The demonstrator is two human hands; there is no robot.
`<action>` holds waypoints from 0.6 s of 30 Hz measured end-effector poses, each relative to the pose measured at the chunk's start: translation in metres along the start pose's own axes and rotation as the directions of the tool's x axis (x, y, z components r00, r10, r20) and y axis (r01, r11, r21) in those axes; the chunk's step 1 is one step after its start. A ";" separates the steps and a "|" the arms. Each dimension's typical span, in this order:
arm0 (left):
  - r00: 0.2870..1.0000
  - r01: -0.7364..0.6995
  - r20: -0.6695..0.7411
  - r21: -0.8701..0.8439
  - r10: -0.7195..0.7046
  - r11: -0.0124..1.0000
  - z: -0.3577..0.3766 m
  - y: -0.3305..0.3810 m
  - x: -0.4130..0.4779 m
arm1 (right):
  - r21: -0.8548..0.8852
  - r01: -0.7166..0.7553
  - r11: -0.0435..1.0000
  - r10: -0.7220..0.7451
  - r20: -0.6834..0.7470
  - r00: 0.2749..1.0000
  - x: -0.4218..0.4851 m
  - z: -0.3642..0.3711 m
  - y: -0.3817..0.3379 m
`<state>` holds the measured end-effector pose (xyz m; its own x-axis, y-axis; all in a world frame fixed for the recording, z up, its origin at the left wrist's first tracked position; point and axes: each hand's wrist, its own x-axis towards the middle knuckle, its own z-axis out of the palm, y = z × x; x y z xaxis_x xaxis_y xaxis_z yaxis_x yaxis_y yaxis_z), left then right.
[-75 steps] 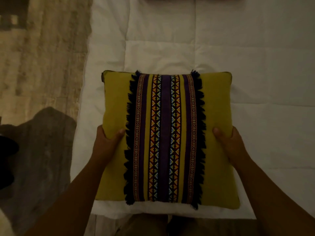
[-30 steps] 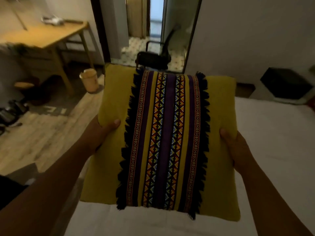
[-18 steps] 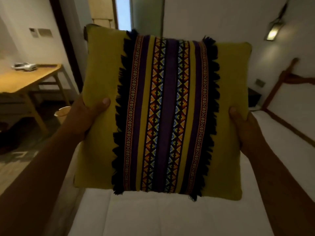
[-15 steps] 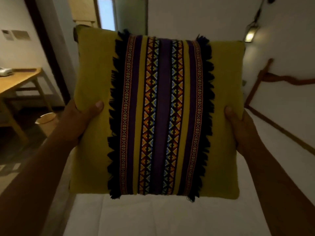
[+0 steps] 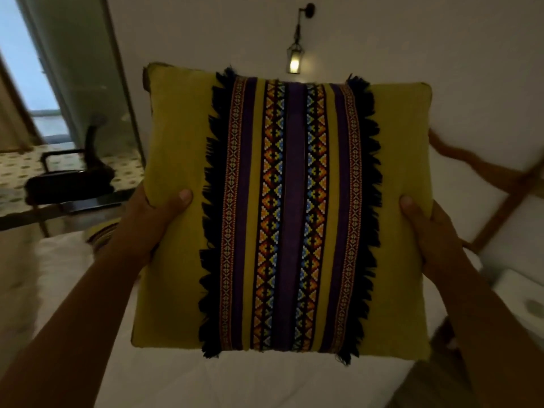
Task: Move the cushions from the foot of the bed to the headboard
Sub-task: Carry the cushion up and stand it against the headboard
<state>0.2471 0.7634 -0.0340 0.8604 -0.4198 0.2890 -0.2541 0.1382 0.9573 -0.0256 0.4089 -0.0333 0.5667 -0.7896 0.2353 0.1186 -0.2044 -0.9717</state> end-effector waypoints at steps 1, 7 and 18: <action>0.999 0.007 0.036 -0.009 -0.007 1.000 0.015 0.001 0.004 | 0.003 0.001 1.000 -0.001 -0.031 1.000 -0.002 -0.016 -0.001; 0.984 -0.019 0.179 -0.048 0.028 0.999 0.112 0.011 0.010 | 0.025 0.020 0.999 -0.017 -0.119 0.993 -0.004 -0.108 -0.004; 0.963 -0.022 0.265 -0.071 0.041 0.997 0.324 0.005 0.000 | -0.017 0.045 0.999 -0.048 -0.213 0.976 0.037 -0.303 0.012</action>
<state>0.1023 0.4737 -0.0253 0.7014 -0.6367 0.3205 -0.2412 0.2111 0.9472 -0.2503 0.2026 -0.0294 0.3733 -0.8842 0.2809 0.1299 -0.2500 -0.9595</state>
